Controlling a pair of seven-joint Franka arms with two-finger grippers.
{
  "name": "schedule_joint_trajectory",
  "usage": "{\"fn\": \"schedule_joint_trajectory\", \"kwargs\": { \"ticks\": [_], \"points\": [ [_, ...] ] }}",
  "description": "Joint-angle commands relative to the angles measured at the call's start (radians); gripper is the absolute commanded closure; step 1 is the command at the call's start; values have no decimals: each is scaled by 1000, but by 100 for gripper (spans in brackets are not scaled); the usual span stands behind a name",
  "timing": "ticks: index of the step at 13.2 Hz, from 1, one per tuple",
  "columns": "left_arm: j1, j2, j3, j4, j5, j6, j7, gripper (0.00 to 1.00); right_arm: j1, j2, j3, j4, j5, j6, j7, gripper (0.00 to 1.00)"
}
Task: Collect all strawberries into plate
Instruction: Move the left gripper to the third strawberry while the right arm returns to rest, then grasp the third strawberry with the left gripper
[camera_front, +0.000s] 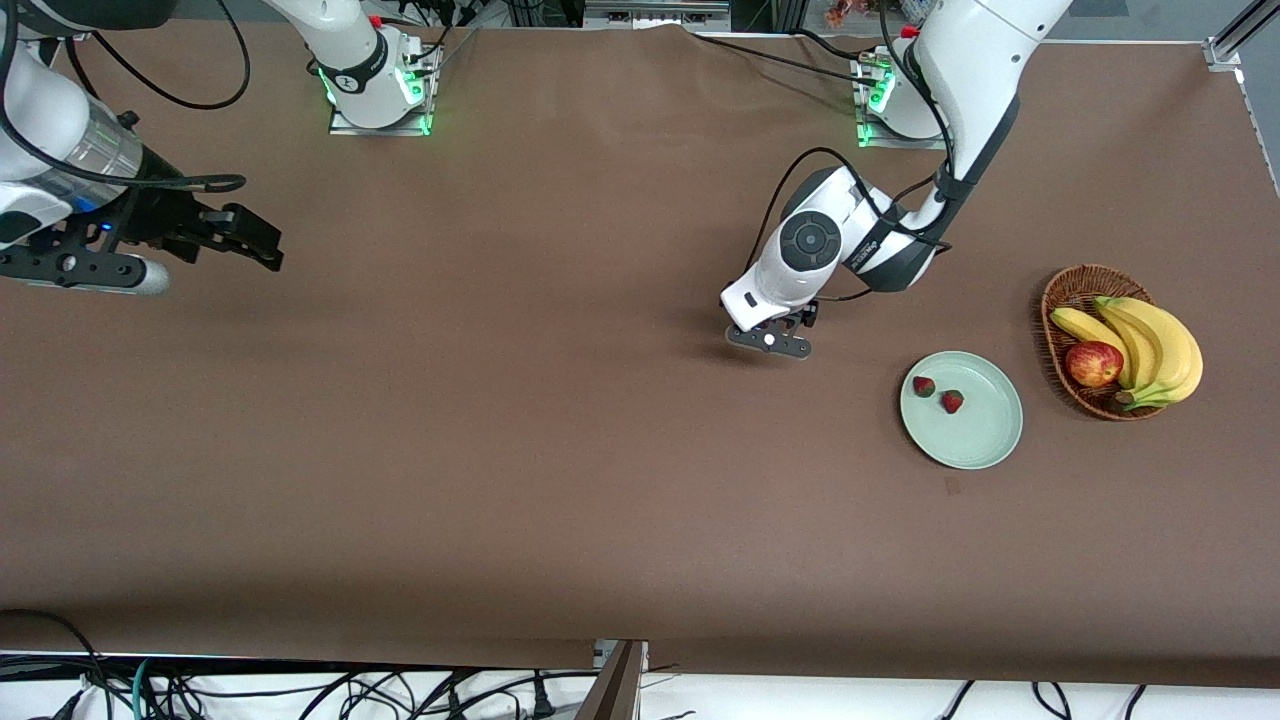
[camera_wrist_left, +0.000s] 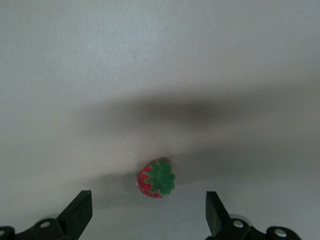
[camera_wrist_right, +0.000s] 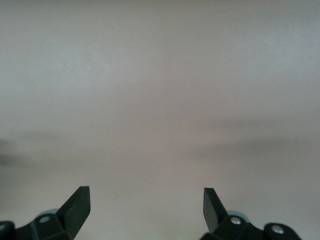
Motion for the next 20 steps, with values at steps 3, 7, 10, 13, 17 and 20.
{"fn": "schedule_joint_trajectory", "kwargs": {
  "ticks": [3,7,10,13,17,20],
  "points": [
    [-6,28,8,-6,144,62,-43,2,-35,-66,-16,-25,-17,-51,-74,0],
    [-4,46,6,-6,144,90,-45,68,-35,-62,-20,-8,-17,-51,-72,0],
    [8,34,6,-6,146,78,-31,97,-38,-50,-47,41,-9,-45,-83,0],
    [41,-18,5,2,146,8,45,100,-31,-45,-43,49,-38,-38,-68,0],
    [190,-95,0,93,45,-231,522,100,-34,-5,-46,75,-23,-18,-69,0],
    [291,-92,0,181,12,-351,841,100,-29,-5,-43,75,-23,-20,-60,0]
  ]
}}
